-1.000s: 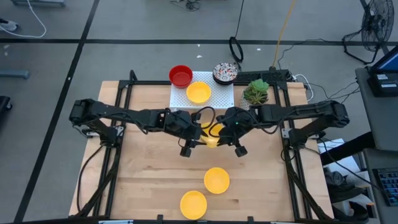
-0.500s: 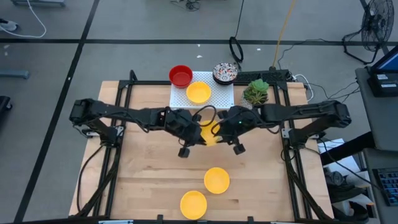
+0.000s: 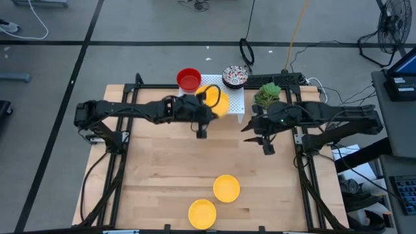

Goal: Pick & Place Mini bowls
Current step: Stack the yellow bowl on the other yellow bowl on the shelf

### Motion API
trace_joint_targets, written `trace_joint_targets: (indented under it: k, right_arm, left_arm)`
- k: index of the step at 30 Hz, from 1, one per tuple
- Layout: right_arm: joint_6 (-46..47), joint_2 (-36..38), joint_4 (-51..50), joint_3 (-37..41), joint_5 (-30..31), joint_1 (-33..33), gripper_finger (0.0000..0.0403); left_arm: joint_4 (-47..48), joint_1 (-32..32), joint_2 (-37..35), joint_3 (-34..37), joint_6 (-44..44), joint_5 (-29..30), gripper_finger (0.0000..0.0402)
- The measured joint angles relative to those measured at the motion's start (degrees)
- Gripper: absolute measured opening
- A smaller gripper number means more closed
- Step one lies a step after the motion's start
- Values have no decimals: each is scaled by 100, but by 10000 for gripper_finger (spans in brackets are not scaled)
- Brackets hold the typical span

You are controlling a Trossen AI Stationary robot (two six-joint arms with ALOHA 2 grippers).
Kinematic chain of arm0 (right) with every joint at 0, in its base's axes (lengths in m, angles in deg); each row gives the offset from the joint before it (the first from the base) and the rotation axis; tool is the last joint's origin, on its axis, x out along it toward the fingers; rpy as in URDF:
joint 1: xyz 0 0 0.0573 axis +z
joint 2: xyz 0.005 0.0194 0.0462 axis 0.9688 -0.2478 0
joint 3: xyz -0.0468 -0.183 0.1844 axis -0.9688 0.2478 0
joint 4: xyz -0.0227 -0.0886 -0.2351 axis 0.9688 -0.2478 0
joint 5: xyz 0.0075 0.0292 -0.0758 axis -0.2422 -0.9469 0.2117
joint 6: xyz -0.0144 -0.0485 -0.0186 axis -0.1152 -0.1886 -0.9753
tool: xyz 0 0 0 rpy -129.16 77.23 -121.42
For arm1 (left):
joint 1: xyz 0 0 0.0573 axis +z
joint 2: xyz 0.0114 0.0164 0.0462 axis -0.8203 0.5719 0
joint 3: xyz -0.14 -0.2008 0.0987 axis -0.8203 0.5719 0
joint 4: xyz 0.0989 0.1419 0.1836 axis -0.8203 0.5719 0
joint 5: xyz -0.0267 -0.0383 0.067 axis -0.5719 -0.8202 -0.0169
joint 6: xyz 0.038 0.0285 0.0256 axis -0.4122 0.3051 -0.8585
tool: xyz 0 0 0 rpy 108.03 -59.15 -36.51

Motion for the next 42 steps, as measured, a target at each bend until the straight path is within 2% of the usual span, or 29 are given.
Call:
trace_joint_targets:
  k: [5,8,14,21,27,36,42]
  right_arm:
    - [377,70,-305,5,-2,-1,158]
    - [393,70,-480,5,0,-1,154]
    - [348,70,-513,5,0,-6,150]
    - [165,70,-512,5,0,-6,150]
    - [56,68,-492,7,4,-6,150]
    - [56,68,-492,7,4,-6,150]
    - [56,68,-492,7,4,-6,150]
  left_arm:
    - [-30,363,0,2,-591,237,13]
    - [55,608,0,2,-506,255,6]
    - [256,877,0,2,-281,336,25]
    - [515,910,64,2,-98,376,6]
    - [519,910,73,7,-111,380,34]
    - [523,936,74,7,205,496,41]
    - [517,932,74,7,230,496,94]
